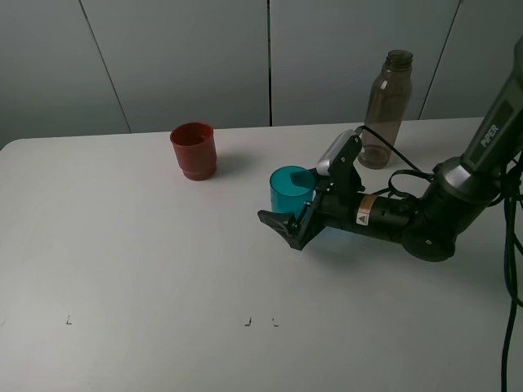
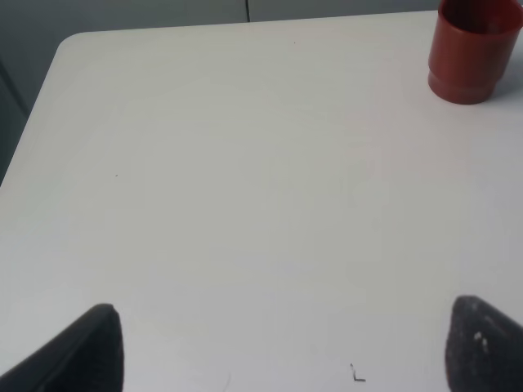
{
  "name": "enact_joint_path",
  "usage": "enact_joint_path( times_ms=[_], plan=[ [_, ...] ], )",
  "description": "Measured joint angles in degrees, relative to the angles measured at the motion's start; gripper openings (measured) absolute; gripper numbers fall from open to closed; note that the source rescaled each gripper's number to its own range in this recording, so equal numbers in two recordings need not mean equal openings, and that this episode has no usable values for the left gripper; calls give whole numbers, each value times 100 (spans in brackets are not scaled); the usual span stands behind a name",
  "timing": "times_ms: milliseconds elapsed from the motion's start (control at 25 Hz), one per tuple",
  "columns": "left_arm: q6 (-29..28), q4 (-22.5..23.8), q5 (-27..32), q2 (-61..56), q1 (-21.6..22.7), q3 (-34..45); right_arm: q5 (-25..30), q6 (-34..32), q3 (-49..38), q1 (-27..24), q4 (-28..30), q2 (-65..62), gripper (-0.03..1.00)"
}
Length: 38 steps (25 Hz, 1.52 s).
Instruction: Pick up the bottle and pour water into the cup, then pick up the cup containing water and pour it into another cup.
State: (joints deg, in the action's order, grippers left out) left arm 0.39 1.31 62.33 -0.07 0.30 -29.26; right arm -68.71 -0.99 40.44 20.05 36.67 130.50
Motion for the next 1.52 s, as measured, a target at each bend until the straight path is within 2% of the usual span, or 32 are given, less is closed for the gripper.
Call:
enact_joint_path(
  times_ms=[440, 840, 1040, 1160, 1360, 1520],
  plan=[
    [-39, 0, 0, 0, 0, 0, -55, 131, -572, -23, -237, -476, 100],
    [-39, 0, 0, 0, 0, 0, 349, 436, -1133, -85, -649, -880, 100],
    [-39, 0, 0, 0, 0, 0, 642, 486, -1453, -85, -1204, -1155, 100],
    [-39, 0, 0, 0, 0, 0, 1157, 557, -1629, -85, -1579, -1491, 100],
    [-39, 0, 0, 0, 0, 0, 2608, 568, -1761, -85, -2053, -2225, 100],
    [-39, 0, 0, 0, 0, 0, 3513, 381, -1775, -85, -2281, -3129, 100]
  ],
)
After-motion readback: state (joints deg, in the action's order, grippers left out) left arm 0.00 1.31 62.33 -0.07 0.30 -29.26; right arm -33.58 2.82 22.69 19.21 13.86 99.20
